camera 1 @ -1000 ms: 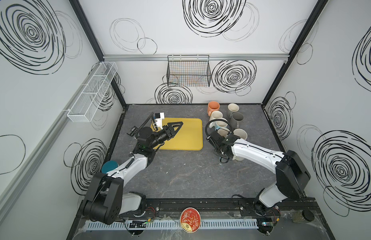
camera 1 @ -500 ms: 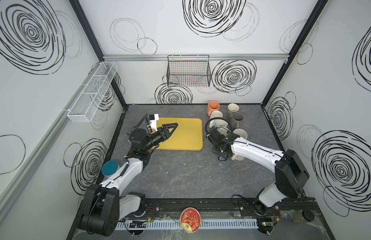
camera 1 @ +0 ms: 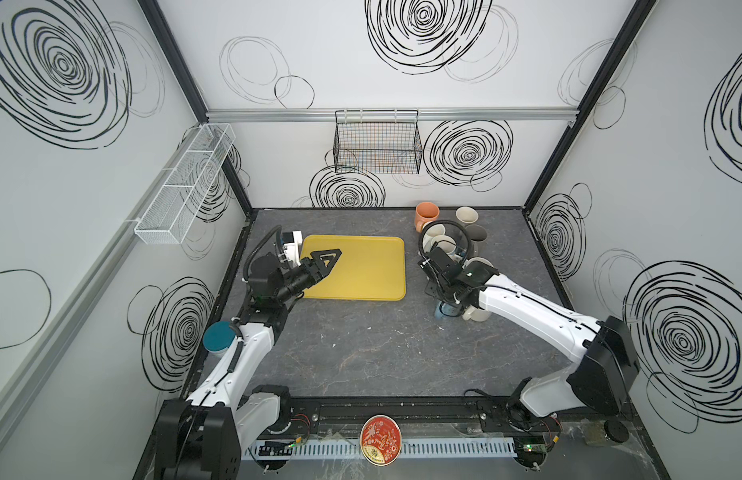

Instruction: Turn the mug right side up

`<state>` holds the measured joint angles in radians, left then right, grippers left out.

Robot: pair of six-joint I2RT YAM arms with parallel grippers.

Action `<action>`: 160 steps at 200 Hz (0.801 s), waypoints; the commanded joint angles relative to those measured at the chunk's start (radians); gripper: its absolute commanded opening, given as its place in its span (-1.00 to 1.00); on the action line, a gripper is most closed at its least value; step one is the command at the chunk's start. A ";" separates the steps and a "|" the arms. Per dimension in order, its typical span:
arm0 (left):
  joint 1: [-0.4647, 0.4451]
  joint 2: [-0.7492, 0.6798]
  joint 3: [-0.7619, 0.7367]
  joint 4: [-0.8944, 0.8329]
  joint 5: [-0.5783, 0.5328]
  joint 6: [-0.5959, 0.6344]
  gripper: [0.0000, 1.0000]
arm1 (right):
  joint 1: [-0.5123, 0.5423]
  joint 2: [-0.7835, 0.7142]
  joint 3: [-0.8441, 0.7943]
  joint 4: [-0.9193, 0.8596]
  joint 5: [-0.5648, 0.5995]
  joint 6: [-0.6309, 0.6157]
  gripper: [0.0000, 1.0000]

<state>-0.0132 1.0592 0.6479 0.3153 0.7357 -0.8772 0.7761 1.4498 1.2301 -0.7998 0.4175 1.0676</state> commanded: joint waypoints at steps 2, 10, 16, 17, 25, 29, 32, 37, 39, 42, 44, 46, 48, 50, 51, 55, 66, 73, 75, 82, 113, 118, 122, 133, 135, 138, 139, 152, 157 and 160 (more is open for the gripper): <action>0.015 -0.009 0.150 -0.330 -0.072 0.307 0.37 | 0.005 -0.064 0.068 -0.037 0.144 -0.137 0.06; 0.016 -0.007 0.188 -0.388 -0.100 0.363 0.39 | 0.004 -0.085 0.073 -0.027 0.205 -0.175 0.09; 0.019 -0.002 0.215 -0.422 -0.122 0.394 0.41 | 0.002 -0.105 0.069 -0.015 0.259 -0.200 0.12; 0.019 -0.001 0.218 -0.427 -0.125 0.399 0.41 | 0.002 -0.108 0.068 -0.011 0.267 -0.208 0.12; 0.023 0.009 0.251 -0.461 -0.153 0.424 0.43 | -0.014 -0.137 0.060 0.015 0.311 -0.262 0.20; 0.025 0.015 0.266 -0.473 -0.163 0.432 0.45 | -0.026 -0.154 0.054 0.034 0.322 -0.296 0.24; 0.025 0.019 0.278 -0.479 -0.169 0.436 0.45 | -0.038 -0.167 0.049 0.048 0.325 -0.324 0.26; 0.027 0.027 0.293 -0.486 -0.175 0.443 0.48 | -0.063 -0.189 0.038 0.077 0.323 -0.369 0.30; 0.027 0.030 0.300 -0.487 -0.176 0.444 0.49 | -0.074 -0.196 0.034 0.090 0.320 -0.389 0.32; 0.026 0.033 0.309 -0.487 -0.180 0.447 0.52 | -0.092 -0.211 0.026 0.107 0.314 -0.413 0.35; 0.027 0.035 0.313 -0.487 -0.182 0.449 0.53 | -0.103 -0.219 0.022 0.117 0.310 -0.431 0.37; 0.027 0.037 0.319 -0.488 -0.186 0.449 0.54 | -0.118 -0.229 0.016 0.127 0.305 -0.444 0.40; 0.026 0.040 0.323 -0.489 -0.189 0.449 0.54 | -0.131 -0.239 0.011 0.137 0.300 -0.458 0.42; 0.027 0.041 0.327 -0.488 -0.191 0.449 0.55 | -0.147 -0.248 0.004 0.150 0.292 -0.470 0.45; 0.027 0.043 0.330 -0.488 -0.192 0.449 0.56 | -0.154 -0.251 0.002 0.155 0.288 -0.478 0.46; 0.027 0.045 0.338 -0.487 -0.197 0.449 0.57 | -0.188 -0.270 -0.011 0.176 0.271 -0.500 0.50; 0.029 0.052 0.355 -0.492 -0.217 0.481 0.61 | -0.282 -0.324 -0.054 0.246 0.211 -0.565 0.59; 0.030 0.055 0.365 -0.496 -0.230 0.494 0.63 | -0.341 -0.360 -0.087 0.298 0.174 -0.609 0.63; 0.032 0.056 0.368 -0.498 -0.233 0.497 0.63 | -0.357 -0.369 -0.096 0.310 0.164 -0.619 0.65; 0.034 0.058 0.378 -0.503 -0.249 0.509 0.65 | -0.411 -0.404 -0.133 0.366 0.133 -0.660 0.70; 0.035 0.059 0.424 -0.564 -0.374 0.599 0.98 | -0.603 -0.522 -0.316 0.605 -0.005 -0.855 0.88; 0.035 0.057 0.424 -0.565 -0.394 0.611 0.98 | -0.628 -0.527 -0.340 0.629 -0.018 -0.871 0.90; 0.035 0.054 0.422 -0.565 -0.411 0.618 0.98 | -0.648 -0.528 -0.359 0.644 -0.018 -0.875 0.92; 0.035 0.045 0.410 -0.555 -0.455 0.636 0.98 | -0.697 -0.525 -0.407 0.681 -0.005 -0.870 0.94; 0.036 0.043 0.407 -0.552 -0.465 0.639 0.98 | -0.707 -0.523 -0.417 0.688 -0.004 -0.871 0.94; 0.036 0.039 0.402 -0.547 -0.479 0.640 0.98 | -0.719 -0.523 -0.431 0.700 -0.004 -0.872 0.94; 0.037 0.038 0.401 -0.545 -0.483 0.642 0.98 | -0.724 -0.522 -0.437 0.704 -0.005 -0.874 0.94; 0.038 0.020 0.360 -0.514 -0.567 0.635 0.98 | -0.769 -0.517 -0.510 0.787 -0.046 -0.924 0.96; 0.038 0.013 0.340 -0.499 -0.600 0.629 0.98 | -0.784 -0.516 -0.537 0.821 -0.069 -0.946 0.98; 0.039 0.009 0.327 -0.484 -0.619 0.627 0.98 | -0.794 -0.514 -0.556 0.847 -0.088 -0.958 0.99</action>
<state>0.0143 1.1122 1.0325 -0.2329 0.3008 -0.2947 0.0441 0.9287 0.7765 -0.1627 0.4267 0.2401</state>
